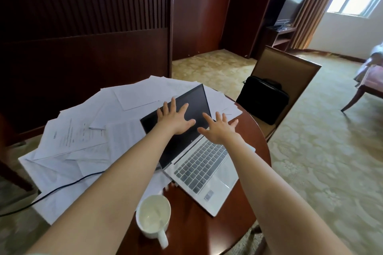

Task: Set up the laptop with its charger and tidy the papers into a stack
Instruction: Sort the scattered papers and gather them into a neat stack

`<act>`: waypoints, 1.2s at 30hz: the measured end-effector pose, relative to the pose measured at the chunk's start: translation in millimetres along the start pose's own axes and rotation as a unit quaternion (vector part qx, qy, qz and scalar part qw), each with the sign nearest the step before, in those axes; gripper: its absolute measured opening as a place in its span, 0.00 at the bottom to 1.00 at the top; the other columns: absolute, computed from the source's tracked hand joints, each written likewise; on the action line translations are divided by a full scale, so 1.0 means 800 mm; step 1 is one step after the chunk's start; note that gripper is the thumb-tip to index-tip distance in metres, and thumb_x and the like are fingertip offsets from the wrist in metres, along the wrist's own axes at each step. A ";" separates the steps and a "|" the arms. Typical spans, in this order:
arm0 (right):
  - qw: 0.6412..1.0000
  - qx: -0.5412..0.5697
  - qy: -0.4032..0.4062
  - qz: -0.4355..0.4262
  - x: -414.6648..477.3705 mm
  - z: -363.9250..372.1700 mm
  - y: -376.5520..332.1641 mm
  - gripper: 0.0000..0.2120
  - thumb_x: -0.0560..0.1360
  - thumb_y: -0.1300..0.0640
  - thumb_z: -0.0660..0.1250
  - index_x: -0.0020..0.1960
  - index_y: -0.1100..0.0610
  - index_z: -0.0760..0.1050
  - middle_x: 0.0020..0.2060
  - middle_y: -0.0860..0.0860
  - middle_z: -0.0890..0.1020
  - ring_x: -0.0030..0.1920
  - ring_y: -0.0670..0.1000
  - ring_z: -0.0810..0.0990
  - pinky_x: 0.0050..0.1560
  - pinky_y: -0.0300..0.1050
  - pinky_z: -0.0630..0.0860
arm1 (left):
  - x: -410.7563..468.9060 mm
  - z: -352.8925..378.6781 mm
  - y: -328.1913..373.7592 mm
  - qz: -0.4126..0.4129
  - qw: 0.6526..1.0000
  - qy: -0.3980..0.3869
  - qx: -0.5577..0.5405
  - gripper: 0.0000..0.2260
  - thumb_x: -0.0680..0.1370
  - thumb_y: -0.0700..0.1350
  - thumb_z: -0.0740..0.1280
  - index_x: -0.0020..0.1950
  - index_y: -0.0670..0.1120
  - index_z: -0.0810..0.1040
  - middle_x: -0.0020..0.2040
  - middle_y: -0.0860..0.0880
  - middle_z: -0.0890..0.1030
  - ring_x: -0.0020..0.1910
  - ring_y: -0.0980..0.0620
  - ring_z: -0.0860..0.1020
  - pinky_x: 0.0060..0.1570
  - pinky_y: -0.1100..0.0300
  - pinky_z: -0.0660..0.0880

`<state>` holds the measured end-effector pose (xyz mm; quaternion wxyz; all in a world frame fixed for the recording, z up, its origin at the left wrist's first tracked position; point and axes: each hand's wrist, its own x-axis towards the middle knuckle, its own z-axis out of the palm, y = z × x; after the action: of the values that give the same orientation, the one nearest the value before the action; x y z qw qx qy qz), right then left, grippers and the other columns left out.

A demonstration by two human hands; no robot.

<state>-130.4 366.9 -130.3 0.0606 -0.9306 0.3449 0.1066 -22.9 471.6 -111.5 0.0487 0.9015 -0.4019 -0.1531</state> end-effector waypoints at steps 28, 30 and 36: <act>0.983 -0.064 -0.048 -0.165 0.262 -0.038 0.145 0.31 0.79 0.36 0.46 0.77 0.44 0.42 0.77 0.56 0.44 0.76 0.60 0.41 0.69 0.70 0.42 | 0.211 0.010 0.104 -0.191 0.980 0.055 -0.027 0.30 0.79 0.62 0.50 0.77 0.55 0.42 0.76 0.43 0.36 0.75 0.39 0.38 0.72 0.42 0.41; 0.985 -0.054 -0.040 -0.161 0.272 -0.049 0.137 0.31 0.79 0.36 0.46 0.77 0.44 0.41 0.77 0.56 0.44 0.76 0.60 0.41 0.69 0.70 0.41 | 0.212 0.002 0.099 -0.188 0.980 0.066 -0.008 0.30 0.79 0.62 0.51 0.77 0.55 0.42 0.76 0.43 0.36 0.75 0.39 0.38 0.72 0.42 0.41; 0.973 -0.024 0.009 -0.228 0.273 -0.075 0.083 0.30 0.79 0.37 0.47 0.77 0.45 0.43 0.77 0.56 0.45 0.76 0.59 0.42 0.69 0.69 0.42 | 0.206 -0.021 0.063 -0.235 0.969 0.078 -0.013 0.31 0.79 0.63 0.50 0.77 0.56 0.42 0.76 0.44 0.36 0.75 0.39 0.38 0.72 0.42 0.40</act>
<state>-2.9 168.6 -127.0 0.0576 -0.9868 0.1215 0.0898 50.8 315.4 -123.9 0.0542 0.9790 -0.1718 -0.0952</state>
